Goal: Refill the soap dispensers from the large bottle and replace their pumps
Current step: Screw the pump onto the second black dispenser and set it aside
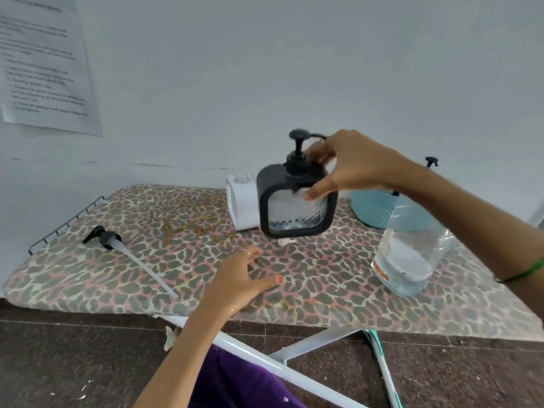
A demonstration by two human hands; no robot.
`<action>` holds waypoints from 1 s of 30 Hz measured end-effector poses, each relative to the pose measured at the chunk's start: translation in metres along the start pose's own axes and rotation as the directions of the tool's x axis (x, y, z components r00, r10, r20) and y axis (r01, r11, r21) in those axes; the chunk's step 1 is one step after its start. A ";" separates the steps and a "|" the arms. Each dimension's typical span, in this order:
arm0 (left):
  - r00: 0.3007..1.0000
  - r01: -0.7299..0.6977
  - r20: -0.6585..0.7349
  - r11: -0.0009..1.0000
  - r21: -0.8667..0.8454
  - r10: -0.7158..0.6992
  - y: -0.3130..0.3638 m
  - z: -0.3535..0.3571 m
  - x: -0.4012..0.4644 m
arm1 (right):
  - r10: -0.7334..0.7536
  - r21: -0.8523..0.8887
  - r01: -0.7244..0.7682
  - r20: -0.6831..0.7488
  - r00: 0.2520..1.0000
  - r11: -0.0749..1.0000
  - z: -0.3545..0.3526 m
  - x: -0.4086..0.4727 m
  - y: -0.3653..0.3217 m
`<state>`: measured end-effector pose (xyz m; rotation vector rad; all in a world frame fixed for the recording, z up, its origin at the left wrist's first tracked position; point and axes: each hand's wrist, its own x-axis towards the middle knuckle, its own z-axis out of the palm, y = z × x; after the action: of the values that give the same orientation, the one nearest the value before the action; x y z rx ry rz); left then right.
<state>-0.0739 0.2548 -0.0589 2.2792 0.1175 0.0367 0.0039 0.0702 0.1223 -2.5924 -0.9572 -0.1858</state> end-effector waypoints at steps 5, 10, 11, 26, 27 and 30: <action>1.000 0.025 -0.005 0.930 0.368 -0.025 0.023 0.010 0.009 | 0.130 0.064 -0.118 -0.232 0.964 0.991 -0.058 0.000 0.028; 0.994 0.054 0.043 0.796 0.603 -0.101 0.048 0.013 0.021 | 0.304 0.129 -0.275 -0.406 0.862 0.953 -0.092 -0.001 0.087; 0.991 0.058 0.056 0.773 0.632 -0.120 0.054 0.013 0.025 | 0.337 0.140 -0.307 -0.440 0.832 0.941 -0.095 -0.002 0.099; 0.932 -0.018 0.229 0.596 0.802 -0.280 0.075 0.027 0.056 | 0.606 0.147 -0.609 -0.421 0.675 0.780 -0.019 0.015 0.216; 0.934 -0.022 0.230 0.595 0.804 -0.275 0.075 0.027 0.055 | 0.610 0.133 -0.617 -0.415 0.676 0.775 -0.013 0.017 0.219; 0.933 -0.029 0.236 0.598 0.801 -0.271 0.077 0.026 0.056 | 0.614 0.061 -0.650 -0.405 0.678 0.758 0.002 0.020 0.225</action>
<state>-0.0110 0.1906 -0.0186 3.1364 0.1268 -0.6082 0.1646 -0.0747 0.0590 -2.6357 0.1315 -0.5525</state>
